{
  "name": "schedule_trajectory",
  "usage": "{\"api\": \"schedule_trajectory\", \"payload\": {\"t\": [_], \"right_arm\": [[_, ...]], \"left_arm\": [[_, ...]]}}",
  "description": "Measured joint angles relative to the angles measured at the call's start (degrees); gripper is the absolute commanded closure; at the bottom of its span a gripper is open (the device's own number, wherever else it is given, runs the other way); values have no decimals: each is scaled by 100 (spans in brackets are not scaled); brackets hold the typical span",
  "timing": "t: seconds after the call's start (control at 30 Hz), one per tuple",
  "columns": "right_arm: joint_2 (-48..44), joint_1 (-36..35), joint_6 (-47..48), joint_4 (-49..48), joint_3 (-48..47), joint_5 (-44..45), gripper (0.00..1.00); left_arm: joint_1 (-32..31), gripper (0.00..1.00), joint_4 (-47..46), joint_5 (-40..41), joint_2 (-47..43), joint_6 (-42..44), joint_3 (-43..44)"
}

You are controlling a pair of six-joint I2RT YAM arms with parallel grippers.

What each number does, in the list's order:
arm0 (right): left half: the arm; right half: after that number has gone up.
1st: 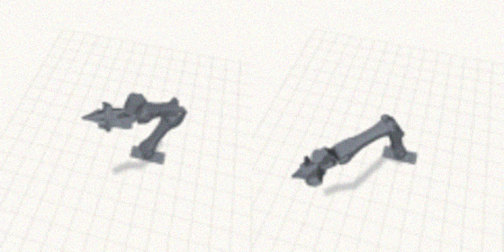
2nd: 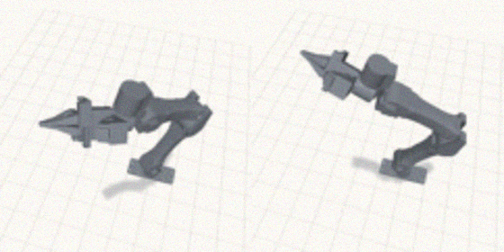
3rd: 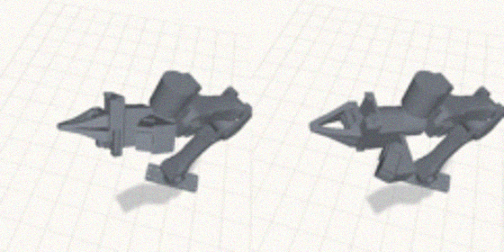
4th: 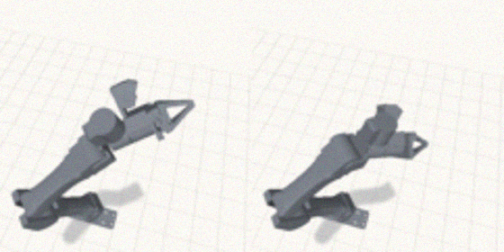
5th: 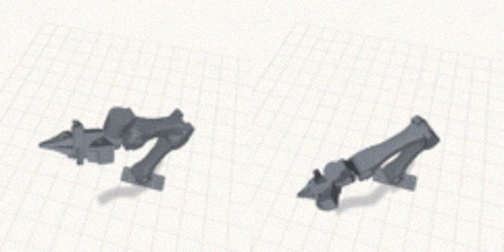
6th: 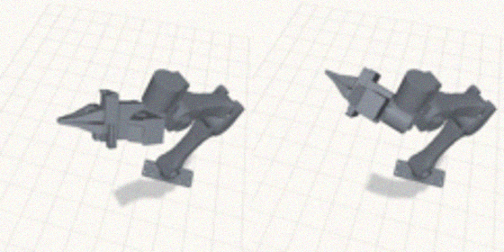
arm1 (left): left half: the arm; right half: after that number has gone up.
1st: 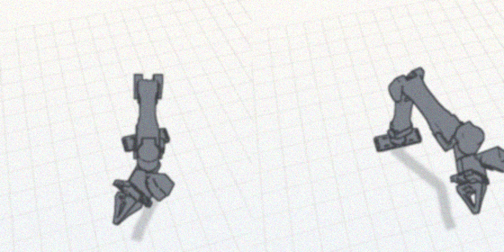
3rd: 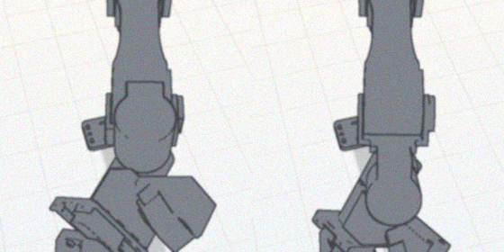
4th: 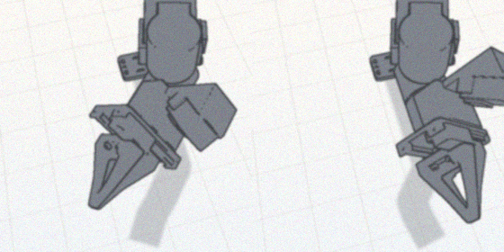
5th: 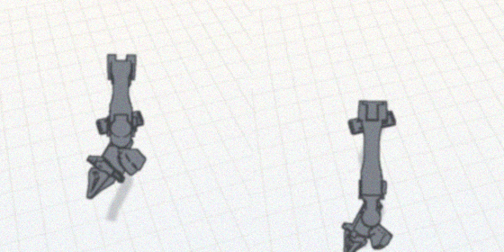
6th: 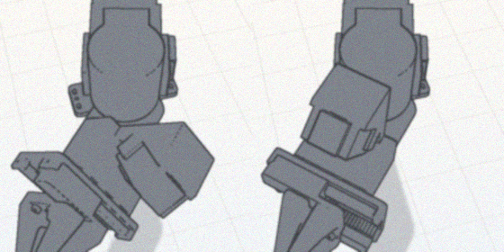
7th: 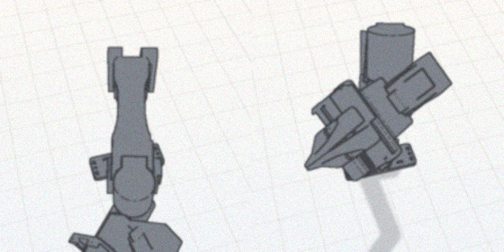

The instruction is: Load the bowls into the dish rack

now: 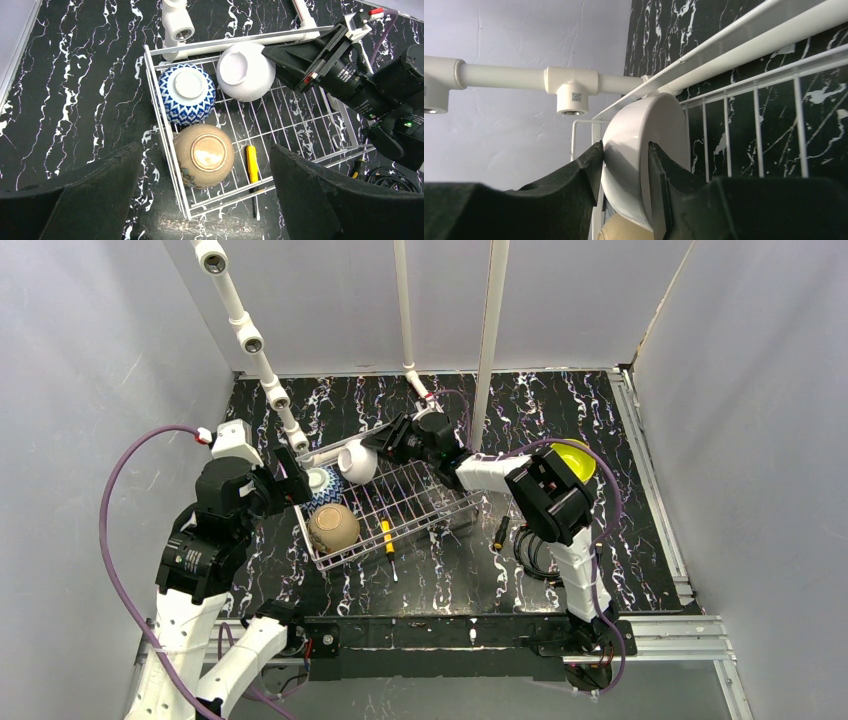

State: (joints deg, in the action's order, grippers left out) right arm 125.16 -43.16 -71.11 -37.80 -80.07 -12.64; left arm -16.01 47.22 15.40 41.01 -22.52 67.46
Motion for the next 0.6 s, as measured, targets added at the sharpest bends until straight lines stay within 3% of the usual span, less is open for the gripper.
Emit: {"api": "schedule_trajectory", "payload": {"t": [0.4,0.6], "right_arm": [[-321,9,577,330,275,378,49],[-509,9,885,892,278,619,40]], "left_arm": [[0,2,13,28,-44,2,-37],[0,2,13,28,-44,0,-59]]}}
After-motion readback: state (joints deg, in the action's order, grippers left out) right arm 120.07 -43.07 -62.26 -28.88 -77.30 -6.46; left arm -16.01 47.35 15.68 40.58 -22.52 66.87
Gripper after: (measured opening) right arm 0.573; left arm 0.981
